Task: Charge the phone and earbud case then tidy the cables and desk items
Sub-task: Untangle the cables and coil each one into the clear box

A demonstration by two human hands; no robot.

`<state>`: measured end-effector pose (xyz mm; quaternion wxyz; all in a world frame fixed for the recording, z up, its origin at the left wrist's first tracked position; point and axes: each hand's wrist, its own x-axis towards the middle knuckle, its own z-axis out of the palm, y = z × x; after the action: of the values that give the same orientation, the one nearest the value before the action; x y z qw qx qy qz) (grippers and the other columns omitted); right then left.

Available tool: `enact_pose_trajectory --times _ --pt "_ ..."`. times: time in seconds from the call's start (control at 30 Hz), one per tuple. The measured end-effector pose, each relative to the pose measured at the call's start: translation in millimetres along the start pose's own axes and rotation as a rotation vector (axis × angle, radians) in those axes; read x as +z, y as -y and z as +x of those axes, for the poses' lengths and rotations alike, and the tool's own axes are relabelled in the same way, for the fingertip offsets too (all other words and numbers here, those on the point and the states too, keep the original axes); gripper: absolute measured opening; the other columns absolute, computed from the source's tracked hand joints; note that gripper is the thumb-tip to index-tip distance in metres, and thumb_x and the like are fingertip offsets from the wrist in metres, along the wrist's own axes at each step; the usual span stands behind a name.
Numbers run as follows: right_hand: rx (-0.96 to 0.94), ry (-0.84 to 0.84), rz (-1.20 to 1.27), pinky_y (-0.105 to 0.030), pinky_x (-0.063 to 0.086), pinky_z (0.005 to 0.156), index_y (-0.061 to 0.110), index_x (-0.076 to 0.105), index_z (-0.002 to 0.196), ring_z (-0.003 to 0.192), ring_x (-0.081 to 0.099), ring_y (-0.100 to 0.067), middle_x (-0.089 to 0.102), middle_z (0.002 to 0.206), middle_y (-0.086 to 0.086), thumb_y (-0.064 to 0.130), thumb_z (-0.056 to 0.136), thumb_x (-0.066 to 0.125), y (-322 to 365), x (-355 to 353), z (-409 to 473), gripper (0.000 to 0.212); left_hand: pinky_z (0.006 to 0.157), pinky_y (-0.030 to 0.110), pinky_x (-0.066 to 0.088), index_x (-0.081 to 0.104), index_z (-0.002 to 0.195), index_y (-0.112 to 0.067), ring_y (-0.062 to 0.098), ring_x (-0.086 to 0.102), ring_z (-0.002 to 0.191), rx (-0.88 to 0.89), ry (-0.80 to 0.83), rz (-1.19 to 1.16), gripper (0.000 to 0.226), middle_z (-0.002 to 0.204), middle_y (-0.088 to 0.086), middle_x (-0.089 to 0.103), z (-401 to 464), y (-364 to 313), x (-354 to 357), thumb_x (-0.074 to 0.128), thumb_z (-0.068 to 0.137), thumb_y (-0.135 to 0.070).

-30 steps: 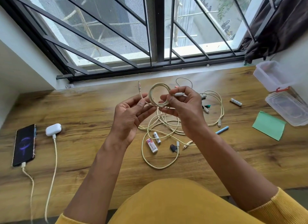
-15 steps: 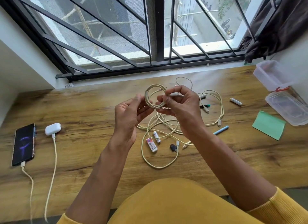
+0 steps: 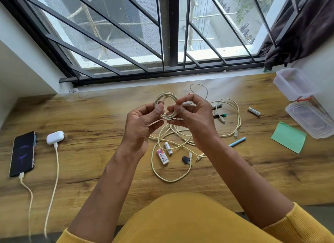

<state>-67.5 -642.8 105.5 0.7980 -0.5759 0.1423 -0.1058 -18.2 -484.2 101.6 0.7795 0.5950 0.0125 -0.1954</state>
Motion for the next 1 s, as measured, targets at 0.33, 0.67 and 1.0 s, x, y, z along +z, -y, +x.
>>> enact_pose_trajectory --times 0.33,0.67,1.0 --pt "0.092 0.031 0.054 -0.035 0.064 0.061 -0.013 0.061 0.119 0.086 0.078 -0.037 0.074 0.102 -0.033 -0.006 0.097 0.067 -2.1 -3.5 1.8 0.024 0.086 0.028 0.054 0.076 0.095 -0.015 0.01 0.067 0.091 -0.025 0.31 -0.051 0.017 0.092 -0.001 0.073 -2.2 -3.2 -7.3 0.062 0.097 -0.024" --pt "0.027 -0.001 -0.015 -0.041 0.065 0.066 -0.008 0.064 0.114 0.083 0.079 -0.034 0.077 0.095 -0.026 -0.004 0.098 0.068 -10.8 -7.5 2.3 0.017 0.074 0.026 0.054 0.076 0.079 -0.024 0.009 0.068 0.077 -0.038 0.155 0.092 0.02 0.086 -0.003 0.074 0.1 6.8 0.0 0.074 0.098 -0.031" --pt "-0.065 0.04 -0.087 -0.05 0.066 0.075 0.004 0.057 0.119 0.084 0.078 -0.035 0.077 0.094 -0.023 0.0 0.094 0.074 -6.4 -2.2 -0.3 0.031 0.07 0.028 0.062 0.081 0.093 -0.01 0.02 0.078 0.077 0.147 -0.18 0.117 0.022 0.086 0.01 0.08 6.7 13.8 -1.4 0.078 0.095 -0.032"
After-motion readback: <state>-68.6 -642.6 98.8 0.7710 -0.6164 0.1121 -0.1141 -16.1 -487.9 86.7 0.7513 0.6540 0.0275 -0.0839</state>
